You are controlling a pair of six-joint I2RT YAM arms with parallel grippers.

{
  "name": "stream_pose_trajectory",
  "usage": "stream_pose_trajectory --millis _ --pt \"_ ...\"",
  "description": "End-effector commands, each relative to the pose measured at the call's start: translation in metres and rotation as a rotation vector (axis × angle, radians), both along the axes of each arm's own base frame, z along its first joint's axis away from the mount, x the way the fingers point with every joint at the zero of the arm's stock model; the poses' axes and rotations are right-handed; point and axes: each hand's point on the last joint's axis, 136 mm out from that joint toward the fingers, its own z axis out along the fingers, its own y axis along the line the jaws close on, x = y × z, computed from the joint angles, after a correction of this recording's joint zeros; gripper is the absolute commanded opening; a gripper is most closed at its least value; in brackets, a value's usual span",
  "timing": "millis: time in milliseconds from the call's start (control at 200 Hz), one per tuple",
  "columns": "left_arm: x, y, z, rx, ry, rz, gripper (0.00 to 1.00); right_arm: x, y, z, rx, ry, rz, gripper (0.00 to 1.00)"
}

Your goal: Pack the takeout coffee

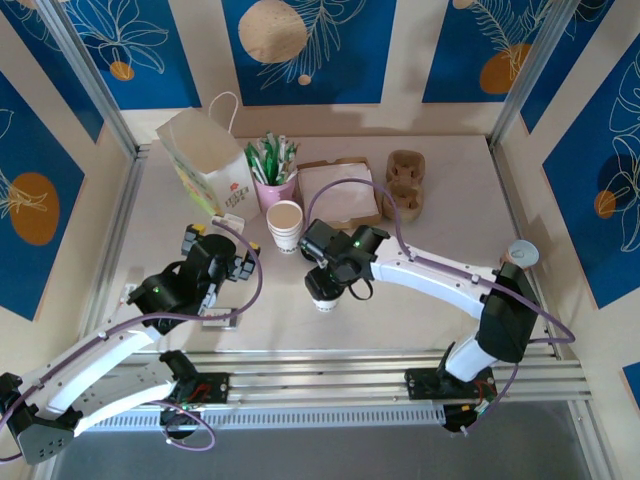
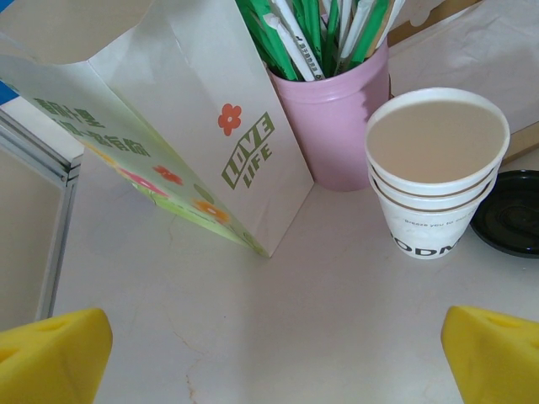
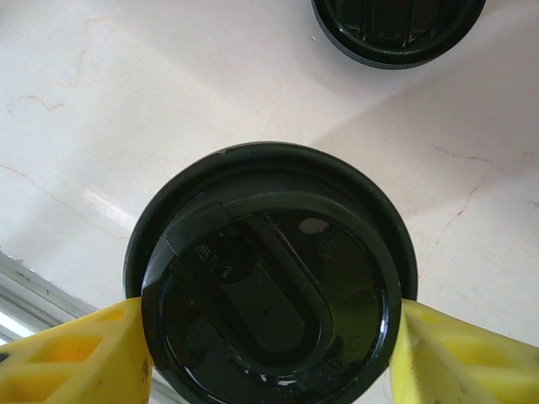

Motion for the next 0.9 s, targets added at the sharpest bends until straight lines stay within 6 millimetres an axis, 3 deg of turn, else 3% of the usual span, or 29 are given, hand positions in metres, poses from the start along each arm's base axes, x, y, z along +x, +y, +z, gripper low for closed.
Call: stream_pose_trajectory --millis 0,410,750,895 --pt "0.001 0.002 0.004 -0.019 -0.009 0.003 1.00 0.001 0.001 0.001 -0.021 0.004 -0.007 0.64" --pt "0.001 0.001 0.003 -0.018 -0.001 -0.001 1.00 -0.006 -0.008 -0.021 -0.132 0.060 -0.001 0.65" --pt "0.001 0.000 0.001 -0.018 0.005 -0.004 1.00 -0.026 -0.013 -0.062 -0.180 0.220 0.029 0.64" --pt "-0.001 -0.012 -0.008 -0.036 0.060 -0.053 1.00 -0.032 -0.019 -0.070 -0.199 0.249 0.026 0.63"
